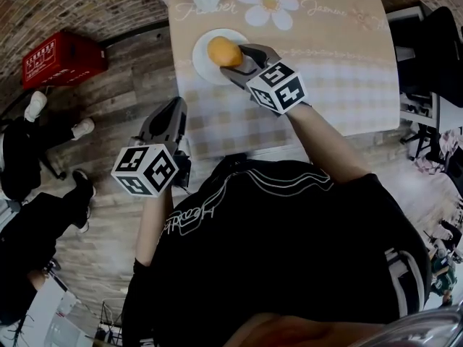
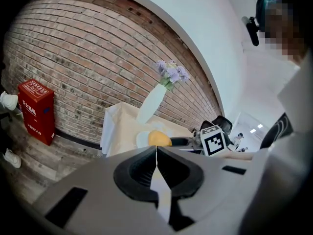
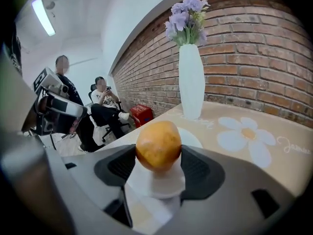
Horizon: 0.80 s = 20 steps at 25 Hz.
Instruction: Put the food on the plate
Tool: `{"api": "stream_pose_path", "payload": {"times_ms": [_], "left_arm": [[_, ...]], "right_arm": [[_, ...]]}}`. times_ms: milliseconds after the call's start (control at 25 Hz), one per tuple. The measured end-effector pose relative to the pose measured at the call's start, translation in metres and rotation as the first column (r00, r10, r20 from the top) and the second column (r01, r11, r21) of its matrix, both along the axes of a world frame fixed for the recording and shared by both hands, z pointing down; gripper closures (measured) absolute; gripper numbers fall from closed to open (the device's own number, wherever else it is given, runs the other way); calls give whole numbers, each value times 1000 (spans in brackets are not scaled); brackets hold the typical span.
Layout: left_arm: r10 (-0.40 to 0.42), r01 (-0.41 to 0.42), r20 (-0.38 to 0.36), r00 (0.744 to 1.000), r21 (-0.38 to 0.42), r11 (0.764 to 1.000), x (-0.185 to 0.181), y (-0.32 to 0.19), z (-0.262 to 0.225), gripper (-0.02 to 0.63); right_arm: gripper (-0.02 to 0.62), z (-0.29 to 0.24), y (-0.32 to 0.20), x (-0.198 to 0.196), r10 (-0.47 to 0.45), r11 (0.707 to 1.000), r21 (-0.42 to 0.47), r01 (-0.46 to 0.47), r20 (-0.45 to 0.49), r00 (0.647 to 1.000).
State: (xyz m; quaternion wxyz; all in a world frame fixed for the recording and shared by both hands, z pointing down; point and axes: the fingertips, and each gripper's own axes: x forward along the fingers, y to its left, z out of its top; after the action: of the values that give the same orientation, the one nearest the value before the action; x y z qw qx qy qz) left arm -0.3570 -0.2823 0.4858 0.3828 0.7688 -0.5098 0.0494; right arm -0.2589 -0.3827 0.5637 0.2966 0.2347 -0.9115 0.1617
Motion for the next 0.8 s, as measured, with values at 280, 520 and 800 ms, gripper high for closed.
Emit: {"api": "stream_pose_path", "payload": {"times_ms": [280,520,800], "left_arm": [[-15,15,-1,1000,-3,1000,-3,4,1,598],[-11,11,-1,1000,-3,1000,-1,8,1,598],[-9,8,8,1000,7,1000,3,14,-5,598]], "right_arm": [[314,6,1,-1,0,1000,0,0,-10,1000],[314,7,1,0,7,1000,-15,-7,7,1000],[314,-16,-1,11,43,999,-8,-42,94,995]]}}
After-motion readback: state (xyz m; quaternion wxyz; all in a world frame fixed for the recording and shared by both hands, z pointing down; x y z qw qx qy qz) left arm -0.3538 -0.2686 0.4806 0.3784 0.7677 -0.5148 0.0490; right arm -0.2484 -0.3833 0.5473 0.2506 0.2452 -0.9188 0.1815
